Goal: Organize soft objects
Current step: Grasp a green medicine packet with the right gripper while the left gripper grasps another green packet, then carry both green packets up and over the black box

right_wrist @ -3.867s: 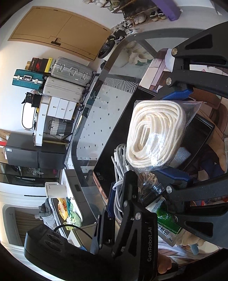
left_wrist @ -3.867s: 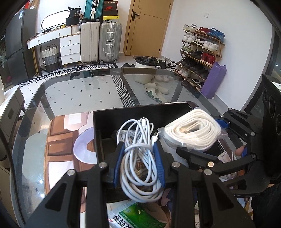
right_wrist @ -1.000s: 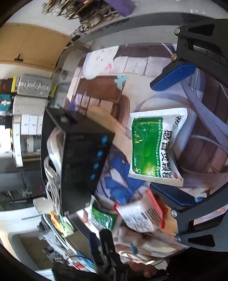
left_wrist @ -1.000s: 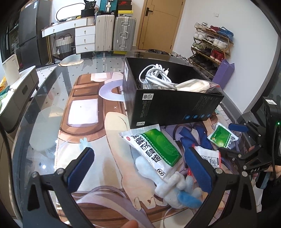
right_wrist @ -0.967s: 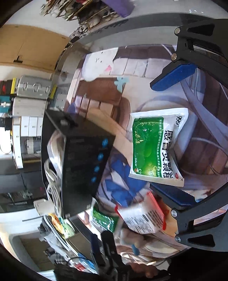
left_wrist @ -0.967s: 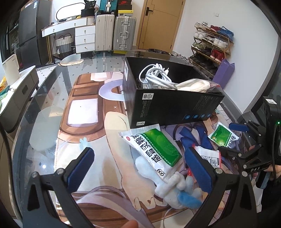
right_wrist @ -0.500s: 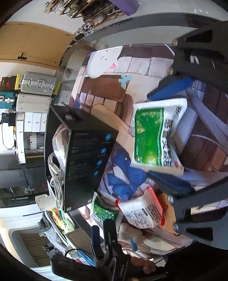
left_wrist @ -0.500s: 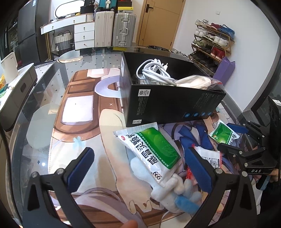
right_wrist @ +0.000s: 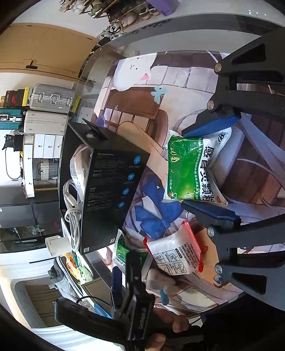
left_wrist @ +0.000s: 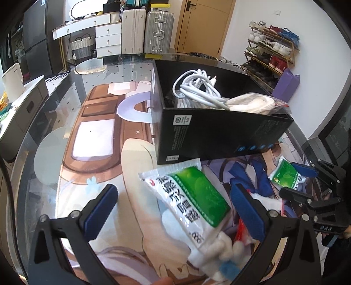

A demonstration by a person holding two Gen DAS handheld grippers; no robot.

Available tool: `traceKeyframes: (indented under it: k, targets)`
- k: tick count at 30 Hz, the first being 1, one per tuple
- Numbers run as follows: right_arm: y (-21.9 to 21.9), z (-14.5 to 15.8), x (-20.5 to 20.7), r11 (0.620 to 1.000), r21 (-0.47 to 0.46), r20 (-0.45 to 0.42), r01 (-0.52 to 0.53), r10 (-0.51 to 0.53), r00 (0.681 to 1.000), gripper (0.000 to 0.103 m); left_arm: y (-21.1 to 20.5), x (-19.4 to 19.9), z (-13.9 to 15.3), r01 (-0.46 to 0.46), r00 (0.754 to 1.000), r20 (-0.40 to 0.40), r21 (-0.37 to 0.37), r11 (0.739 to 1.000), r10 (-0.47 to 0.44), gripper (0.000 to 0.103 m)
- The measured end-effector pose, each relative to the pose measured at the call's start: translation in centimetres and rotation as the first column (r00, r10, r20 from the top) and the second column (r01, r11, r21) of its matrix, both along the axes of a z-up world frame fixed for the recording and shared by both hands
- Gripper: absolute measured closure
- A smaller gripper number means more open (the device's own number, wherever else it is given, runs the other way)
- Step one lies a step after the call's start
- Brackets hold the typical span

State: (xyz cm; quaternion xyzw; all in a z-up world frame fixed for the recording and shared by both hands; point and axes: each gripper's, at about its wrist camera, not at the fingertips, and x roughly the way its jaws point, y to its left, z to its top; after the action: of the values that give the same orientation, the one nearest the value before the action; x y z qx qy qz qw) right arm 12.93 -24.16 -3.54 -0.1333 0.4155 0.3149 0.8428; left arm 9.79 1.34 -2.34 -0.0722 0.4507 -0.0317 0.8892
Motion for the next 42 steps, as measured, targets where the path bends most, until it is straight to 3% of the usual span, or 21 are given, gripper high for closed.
traceKeyframes:
  k: [3,7,11,16,19,28,42]
  targets:
    - [0.0,0.0,0.0,1.000,0.001,0.000,0.000,0.000,1.000,0.045,-0.2,0.6,-0.2,-0.001,1.000,-0.018,0.005,1.000,0.001,0.003]
    - [0.0,0.0,0.0,1.000,0.000,-0.001,-0.001,0.001,1.000,0.045,-1.0,0.7,0.0,0.015,1.000,-0.007,0.026,1.000,-0.015,0.015]
    - [0.0,0.0,0.0,1.000,-0.001,0.000,-0.001,0.001,1.000,0.045,-1.4,0.6,0.3,0.042,0.999,0.004,0.018,0.999,-0.042,0.034]
    - [0.0,0.0,0.1,1.000,-0.004,0.002,-0.003,0.003,1.000,0.045,-1.5,0.2,0.6,0.082,0.997,0.016,-0.039,0.996,-0.082,0.065]
    - [0.0,-0.1,0.0,1.000,-0.004,0.002,-0.003,0.003,1.000,0.045,-1.6,0.0,0.9,0.095,0.995,0.027,-0.052,0.994,-0.094,0.077]
    - [-0.1,-0.1,-0.1,1.000,-0.006,0.006,-0.003,0.003,1.000,0.045,-1.0,-0.9,1.5,0.085,0.995,0.052,-0.087,0.993,-0.080,0.087]
    - [-0.2,1.5,-1.2,1.000,0.011,0.058,-0.015,0.014,0.998,0.045,0.9,-3.4,3.4,0.082,0.990,0.122,-0.150,0.985,-0.064,0.089]
